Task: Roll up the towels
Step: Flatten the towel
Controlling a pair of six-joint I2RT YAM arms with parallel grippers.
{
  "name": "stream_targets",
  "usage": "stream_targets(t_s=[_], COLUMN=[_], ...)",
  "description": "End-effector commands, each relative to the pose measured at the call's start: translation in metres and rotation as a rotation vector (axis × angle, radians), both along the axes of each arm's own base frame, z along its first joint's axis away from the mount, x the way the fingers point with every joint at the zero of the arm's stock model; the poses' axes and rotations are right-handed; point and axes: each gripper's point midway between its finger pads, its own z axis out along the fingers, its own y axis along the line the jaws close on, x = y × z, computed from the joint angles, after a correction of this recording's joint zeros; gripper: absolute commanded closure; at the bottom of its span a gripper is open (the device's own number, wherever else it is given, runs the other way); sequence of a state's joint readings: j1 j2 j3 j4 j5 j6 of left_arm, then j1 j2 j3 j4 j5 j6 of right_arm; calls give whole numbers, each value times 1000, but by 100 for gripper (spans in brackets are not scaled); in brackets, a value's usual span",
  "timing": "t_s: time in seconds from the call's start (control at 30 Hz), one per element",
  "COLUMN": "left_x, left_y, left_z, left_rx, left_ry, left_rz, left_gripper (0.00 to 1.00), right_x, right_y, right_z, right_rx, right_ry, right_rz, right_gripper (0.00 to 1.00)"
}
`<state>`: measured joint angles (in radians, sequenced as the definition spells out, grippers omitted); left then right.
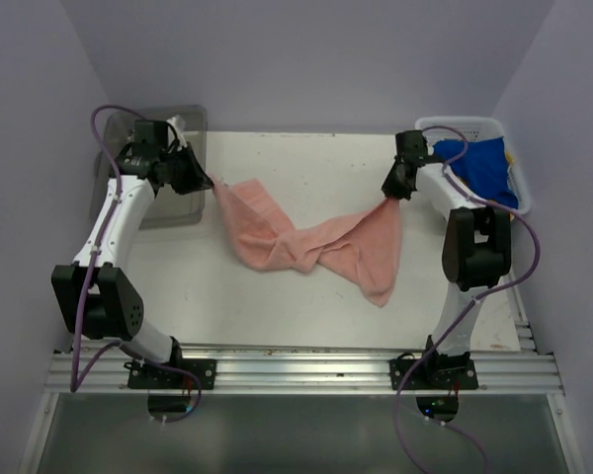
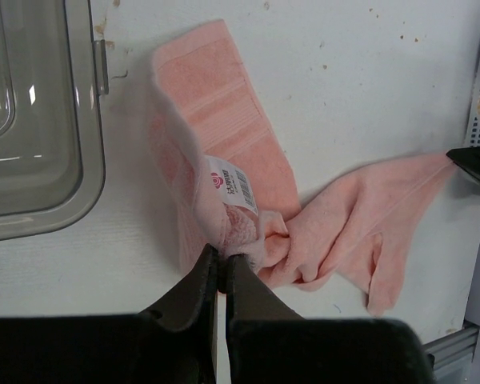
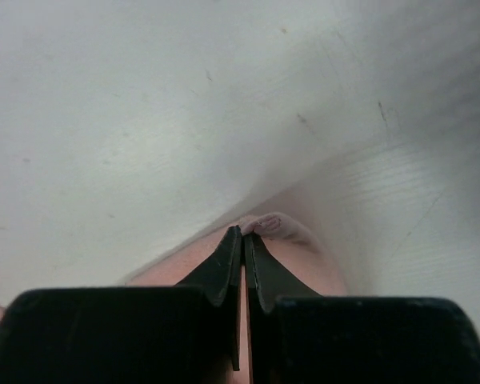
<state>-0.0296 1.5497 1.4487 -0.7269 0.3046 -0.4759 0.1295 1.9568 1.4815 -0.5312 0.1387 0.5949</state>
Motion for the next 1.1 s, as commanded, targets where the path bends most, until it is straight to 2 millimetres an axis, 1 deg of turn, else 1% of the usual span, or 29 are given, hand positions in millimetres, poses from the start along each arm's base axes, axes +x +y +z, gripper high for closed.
stream_targets(t_s=[0.0, 0.03, 0.07, 0.1, 0.13, 0.2, 0.23, 0.27, 0.3, 0.33, 0.37, 0.4, 0.43, 0.47, 0.5, 0.53, 0.57, 0.6, 0.63, 0.7, 0.73, 0.77, 0.8, 0.83, 0.9, 0.93, 0.97, 1.03, 1.07], left_x=[22, 33, 39, 46, 56, 63, 65, 66, 66, 65, 64, 64, 65, 64, 66, 66, 68, 69, 67, 70, 68, 69, 66, 66, 64, 64, 61, 60, 59], left_y=[-9, -10, -10, -9, -7, -5, -3, -1, 3, 10, 14, 23, 26, 28, 29, 28, 26, 25, 21, 17, 15, 11, 4, 0, -8, -7, -21, -22, -22], left_z=[34, 57, 67, 68, 103, 123, 149, 157, 166, 167, 174, 160, 156, 150, 144, 129, 124, 118, 103, 88, 73, 63, 53, 49, 43, 42, 42, 42, 42], left_rx=[-37, -44, -46, -44, -42, -49, -61, -74, -96, -118, -132, -134, -133, -131, -130, -136, -146, -153, -168, -178, -179, -178, -178, -171, -163, -160, -161, -158, -155], left_ry=[-91, -144, -160, -141, -221, -253, -310, -324, -342, -342, -367, -339, -337, -328, -322, -288, -285, -276, -245, -224, -188, -167, -142, -133, -123, -123, -120, -118, -118], left_rz=[-21, -21, -17, -11, -4, 5, 9, 11, 23, 29, 38, 57, 67, 73, 77, 75, 71, 68, 56, 48, 49, 41, 27, 22, 8, 9, -21, -25, -27], left_gripper=[100, 100, 100, 100, 100, 100, 100, 100, 100, 100, 100, 100, 100, 100, 100, 100, 100, 100, 100, 100, 100, 100, 100, 100, 100, 100, 100, 100, 100], right_x=[44, 54, 58, 60, 58, 47, 40, 15, -1, -9, -46, -59, -67, -85, -114, -126, -142, -161, -177, -202, -227, -240, -252, -265, -267, -264, -259, -242, -232], right_y=[12, 17, 19, 20, 23, 25, 24, 20, 19, 15, 8, 0, -6, -10, -17, -25, -26, -26, -21, -15, -10, -10, -11, -12, -18, -20, -24, -27, -29], right_z=[136, 183, 209, 235, 287, 333, 352, 385, 398, 370, 403, 394, 344, 332, 332, 281, 253, 243, 188, 137, 92, 72, 56, 41, 46, 55, 62, 86, 82], right_rx=[83, 107, 117, 127, 143, 156, 147, 146, 139, 105, 89, 61, 35, 12, 2, -24, -13, 5, 53, 126, 187, 203, 210, 222, 207, 201, 179, 140, 112], right_ry=[-328, -420, -467, -516, -624, -729, -786, -869, -913, -868, -973, -970, -875, -860, -883, -779, -703, -696, -557, -428, -297, -237, -184, -141, -164, -201, -227, -291, -250], right_rz=[13, 28, 36, 47, 67, 100, 114, 125, 140, 149, 148, 122, 111, 112, 100, 76, 66, 64, 54, 11, -35, -64, -100, -134, -161, -160, -163, -133, -130], right_gripper=[100, 100, 100, 100, 100, 100, 100, 100, 100, 100, 100, 100, 100, 100, 100, 100, 100, 100, 100, 100, 100, 94, 72, 63, 44, 41, 40, 39, 40])
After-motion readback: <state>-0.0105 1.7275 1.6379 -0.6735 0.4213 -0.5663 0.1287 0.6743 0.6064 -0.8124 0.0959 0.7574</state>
